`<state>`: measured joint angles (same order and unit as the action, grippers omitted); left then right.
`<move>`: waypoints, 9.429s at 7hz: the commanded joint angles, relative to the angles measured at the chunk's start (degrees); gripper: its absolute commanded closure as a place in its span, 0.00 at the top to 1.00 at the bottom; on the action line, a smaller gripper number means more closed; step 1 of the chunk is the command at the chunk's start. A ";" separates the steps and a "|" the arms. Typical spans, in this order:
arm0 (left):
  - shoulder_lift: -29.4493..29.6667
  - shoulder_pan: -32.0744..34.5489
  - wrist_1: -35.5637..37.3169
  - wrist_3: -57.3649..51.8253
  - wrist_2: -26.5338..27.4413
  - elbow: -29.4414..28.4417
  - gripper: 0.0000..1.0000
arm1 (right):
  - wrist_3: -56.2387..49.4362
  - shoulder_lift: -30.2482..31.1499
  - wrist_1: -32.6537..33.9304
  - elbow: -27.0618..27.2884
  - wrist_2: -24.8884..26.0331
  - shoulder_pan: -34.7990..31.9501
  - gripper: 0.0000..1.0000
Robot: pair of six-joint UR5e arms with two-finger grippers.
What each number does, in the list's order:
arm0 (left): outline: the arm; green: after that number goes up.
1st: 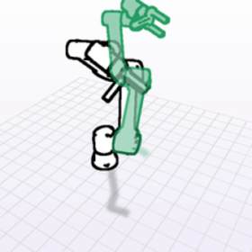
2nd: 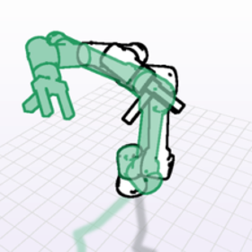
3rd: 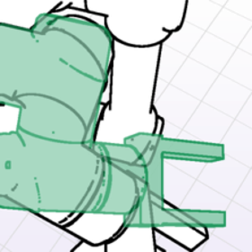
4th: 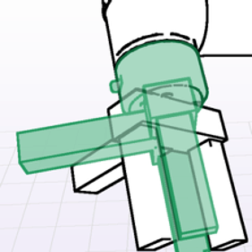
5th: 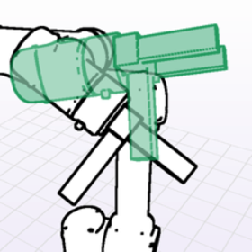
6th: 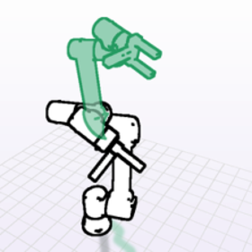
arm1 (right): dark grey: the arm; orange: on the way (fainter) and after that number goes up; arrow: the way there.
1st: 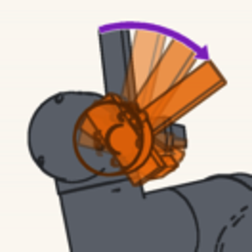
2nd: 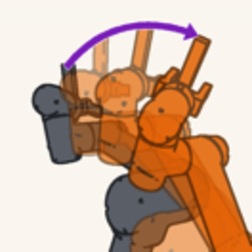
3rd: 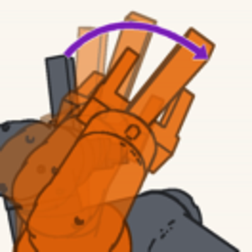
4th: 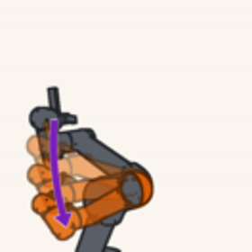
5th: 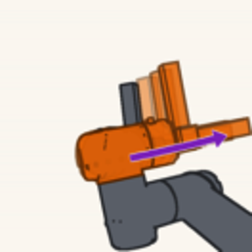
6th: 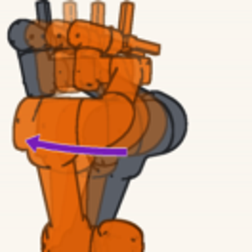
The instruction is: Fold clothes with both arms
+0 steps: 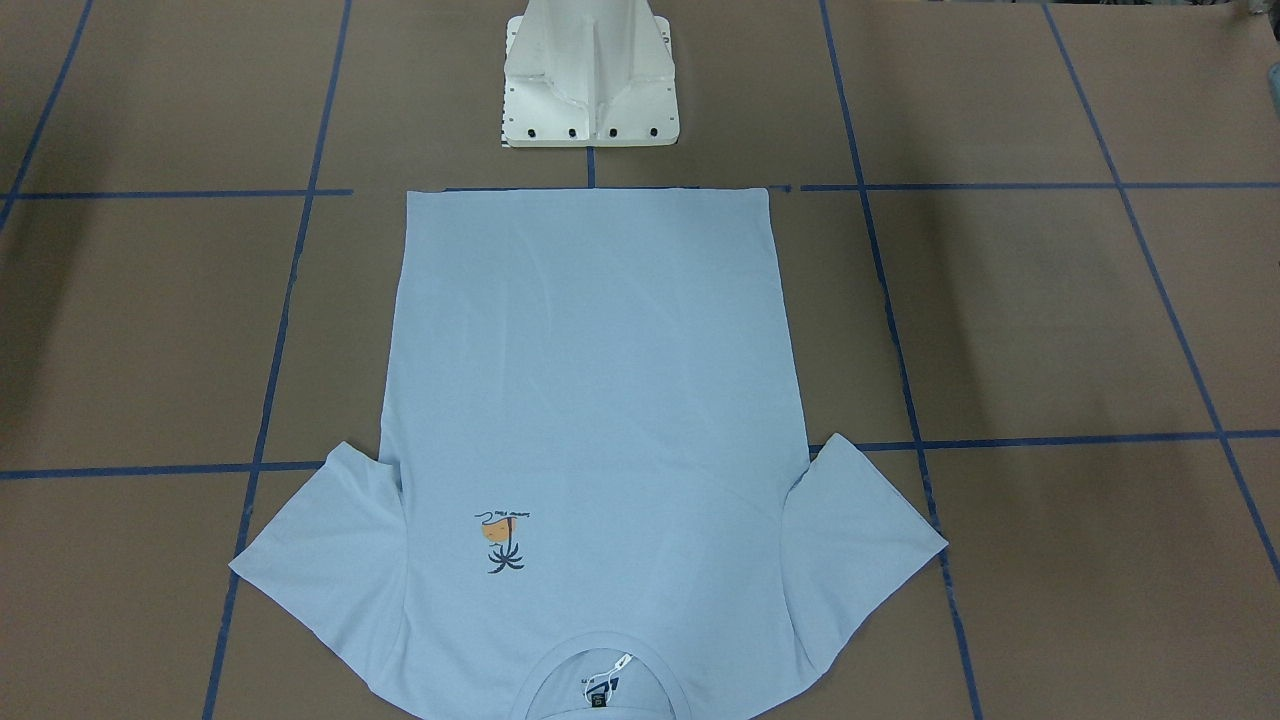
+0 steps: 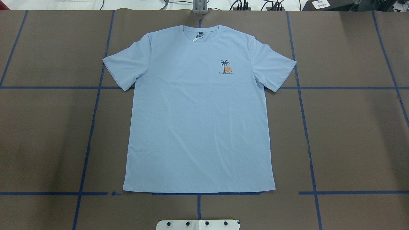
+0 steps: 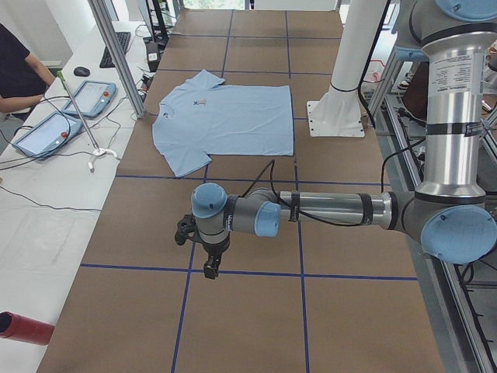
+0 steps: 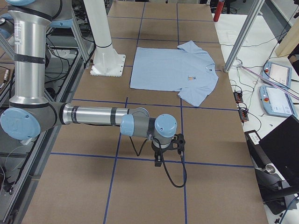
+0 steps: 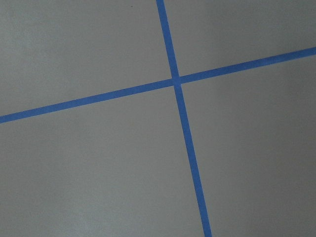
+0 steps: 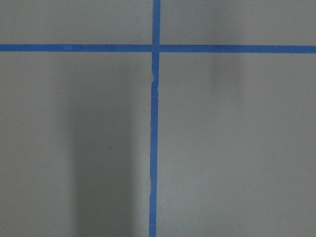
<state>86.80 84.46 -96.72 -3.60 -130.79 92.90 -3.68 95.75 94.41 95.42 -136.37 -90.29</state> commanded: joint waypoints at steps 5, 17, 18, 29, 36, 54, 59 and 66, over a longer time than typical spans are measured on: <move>11.17 -0.44 -1.62 0.62 -0.43 -1.41 1.00 | -0.10 -12.46 -0.37 -2.06 -2.41 2.38 1.00; 16.47 -5.01 -27.81 20.74 -1.40 -7.39 1.00 | 41.65 -39.41 -47.74 -34.68 15.43 32.29 0.99; 16.38 -5.01 -27.82 20.74 -1.49 -7.39 1.00 | 41.65 -39.33 -47.22 -35.30 15.52 32.98 0.98; 15.76 -4.92 -27.91 20.57 -1.67 -7.30 0.99 | 41.21 -40.29 -43.96 -35.66 15.52 35.01 0.00; 15.85 -4.92 -27.91 20.65 -4.04 -7.39 0.99 | 45.95 -63.99 -40.71 -47.83 28.42 43.71 0.00; 36.05 -33.66 -46.89 62.93 32.24 -32.67 0.87 | 51.75 -49.17 -5.73 -12.53 15.52 37.30 1.00; 35.80 -35.07 -46.98 62.75 32.35 -32.61 0.63 | 52.02 -48.47 -5.91 -12.80 15.52 37.38 1.00; 36.76 -35.24 -36.32 63.01 31.12 -23.69 0.00 | 51.84 -48.38 -6.08 -13.77 15.69 37.47 1.00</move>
<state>122.94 49.33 -138.70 59.21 -99.49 65.23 48.18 47.37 88.40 81.69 -120.68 -52.83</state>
